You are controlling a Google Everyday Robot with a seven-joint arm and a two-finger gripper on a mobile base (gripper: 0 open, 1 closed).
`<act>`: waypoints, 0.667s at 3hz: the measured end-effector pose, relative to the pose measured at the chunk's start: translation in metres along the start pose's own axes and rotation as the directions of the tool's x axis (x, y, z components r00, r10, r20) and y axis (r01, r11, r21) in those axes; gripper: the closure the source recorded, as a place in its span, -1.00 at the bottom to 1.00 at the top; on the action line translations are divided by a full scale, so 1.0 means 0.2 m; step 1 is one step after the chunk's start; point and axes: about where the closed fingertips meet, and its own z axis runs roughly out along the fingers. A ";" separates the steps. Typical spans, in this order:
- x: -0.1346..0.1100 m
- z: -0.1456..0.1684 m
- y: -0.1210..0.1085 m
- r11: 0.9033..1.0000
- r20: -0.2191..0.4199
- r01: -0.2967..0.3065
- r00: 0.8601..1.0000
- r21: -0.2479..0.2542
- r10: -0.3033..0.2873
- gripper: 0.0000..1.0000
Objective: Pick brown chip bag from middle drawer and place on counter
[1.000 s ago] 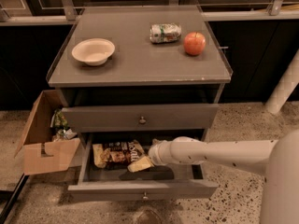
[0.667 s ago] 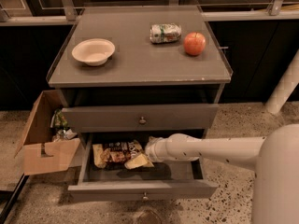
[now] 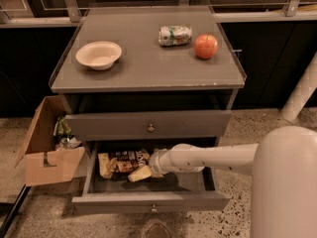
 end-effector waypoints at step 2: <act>0.08 0.14 0.02 0.999 -0.055 -0.036 0.998 -0.022 0.034 -0.63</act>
Offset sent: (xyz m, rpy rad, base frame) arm -0.0002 0.0173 -0.0466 -0.0354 0.1035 0.0069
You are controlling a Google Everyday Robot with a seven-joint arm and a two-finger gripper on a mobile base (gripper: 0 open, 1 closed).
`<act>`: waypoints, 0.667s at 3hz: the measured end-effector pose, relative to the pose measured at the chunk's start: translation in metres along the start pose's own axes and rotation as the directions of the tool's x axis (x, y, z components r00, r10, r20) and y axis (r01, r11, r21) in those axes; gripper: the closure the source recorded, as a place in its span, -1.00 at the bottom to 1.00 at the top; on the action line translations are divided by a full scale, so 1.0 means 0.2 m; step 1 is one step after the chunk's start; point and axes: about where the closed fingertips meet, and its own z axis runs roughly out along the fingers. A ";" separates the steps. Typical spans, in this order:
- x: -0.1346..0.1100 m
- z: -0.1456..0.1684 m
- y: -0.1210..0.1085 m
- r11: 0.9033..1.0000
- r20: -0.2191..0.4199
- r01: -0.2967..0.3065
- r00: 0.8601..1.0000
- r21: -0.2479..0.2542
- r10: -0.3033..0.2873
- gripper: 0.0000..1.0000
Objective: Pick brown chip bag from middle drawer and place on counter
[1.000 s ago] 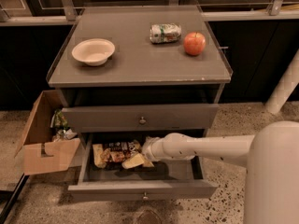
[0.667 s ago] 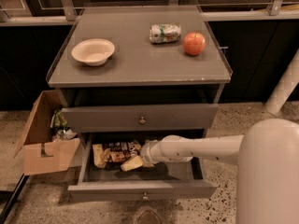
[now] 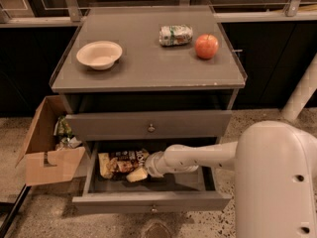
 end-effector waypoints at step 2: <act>0.00 0.01 0.00 1.000 -0.002 0.000 1.000 -0.001 0.000 0.45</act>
Offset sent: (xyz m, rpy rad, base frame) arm 0.0000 0.0006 -0.0010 -0.0010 0.0017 0.0012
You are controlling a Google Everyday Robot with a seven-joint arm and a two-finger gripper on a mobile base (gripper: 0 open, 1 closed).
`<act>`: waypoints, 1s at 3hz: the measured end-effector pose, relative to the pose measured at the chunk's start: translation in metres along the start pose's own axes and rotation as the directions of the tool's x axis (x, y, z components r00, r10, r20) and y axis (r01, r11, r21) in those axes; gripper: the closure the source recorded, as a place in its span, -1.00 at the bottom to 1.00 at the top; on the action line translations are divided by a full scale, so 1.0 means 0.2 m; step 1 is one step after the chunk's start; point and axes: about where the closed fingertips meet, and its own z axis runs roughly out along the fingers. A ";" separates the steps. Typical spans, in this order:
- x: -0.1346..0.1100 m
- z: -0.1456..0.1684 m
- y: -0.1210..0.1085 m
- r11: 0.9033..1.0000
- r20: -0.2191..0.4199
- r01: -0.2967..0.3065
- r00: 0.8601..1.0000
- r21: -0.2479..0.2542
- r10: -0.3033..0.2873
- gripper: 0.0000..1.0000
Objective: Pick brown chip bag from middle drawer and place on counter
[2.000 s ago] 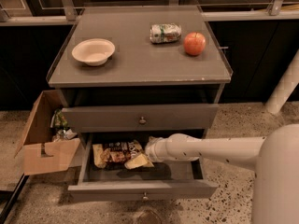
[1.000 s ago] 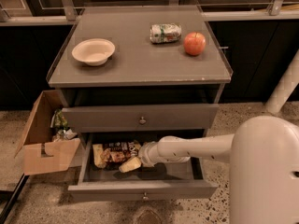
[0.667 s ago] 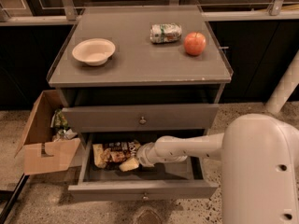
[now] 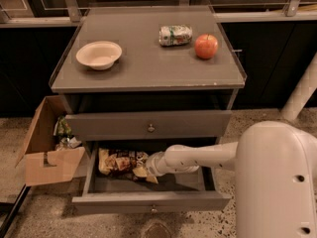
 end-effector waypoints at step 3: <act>-0.02 -0.11 0.04 1.000 0.043 0.002 0.999 0.030 -0.003 1.00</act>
Offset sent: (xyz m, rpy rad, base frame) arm -0.0023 0.0000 0.0043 0.0110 -0.0024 -0.0068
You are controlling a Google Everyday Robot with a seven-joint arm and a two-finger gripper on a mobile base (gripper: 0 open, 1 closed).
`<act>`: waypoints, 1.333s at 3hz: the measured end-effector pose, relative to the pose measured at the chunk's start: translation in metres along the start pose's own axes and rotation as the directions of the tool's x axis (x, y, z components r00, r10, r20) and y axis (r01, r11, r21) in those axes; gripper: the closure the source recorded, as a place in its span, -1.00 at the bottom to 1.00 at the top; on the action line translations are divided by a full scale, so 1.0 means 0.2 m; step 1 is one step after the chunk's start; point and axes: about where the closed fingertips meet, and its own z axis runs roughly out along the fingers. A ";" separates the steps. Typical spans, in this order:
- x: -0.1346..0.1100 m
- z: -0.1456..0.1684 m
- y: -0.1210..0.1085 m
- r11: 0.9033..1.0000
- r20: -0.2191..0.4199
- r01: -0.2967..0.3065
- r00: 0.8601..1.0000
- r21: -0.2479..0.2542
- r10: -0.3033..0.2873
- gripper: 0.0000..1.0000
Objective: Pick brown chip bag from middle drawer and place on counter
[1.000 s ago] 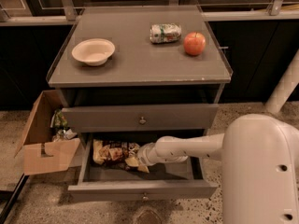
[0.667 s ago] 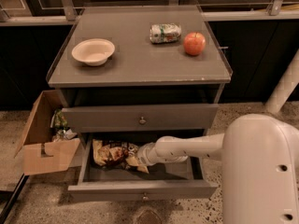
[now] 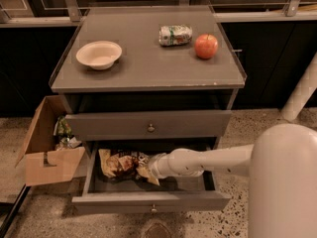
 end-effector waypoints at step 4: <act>-0.09 -0.82 0.29 0.968 0.172 -0.016 0.985 0.251 -0.028 1.00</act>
Offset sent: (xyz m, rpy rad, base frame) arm -0.0723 -0.0825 0.1175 0.0341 -0.2388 -0.2784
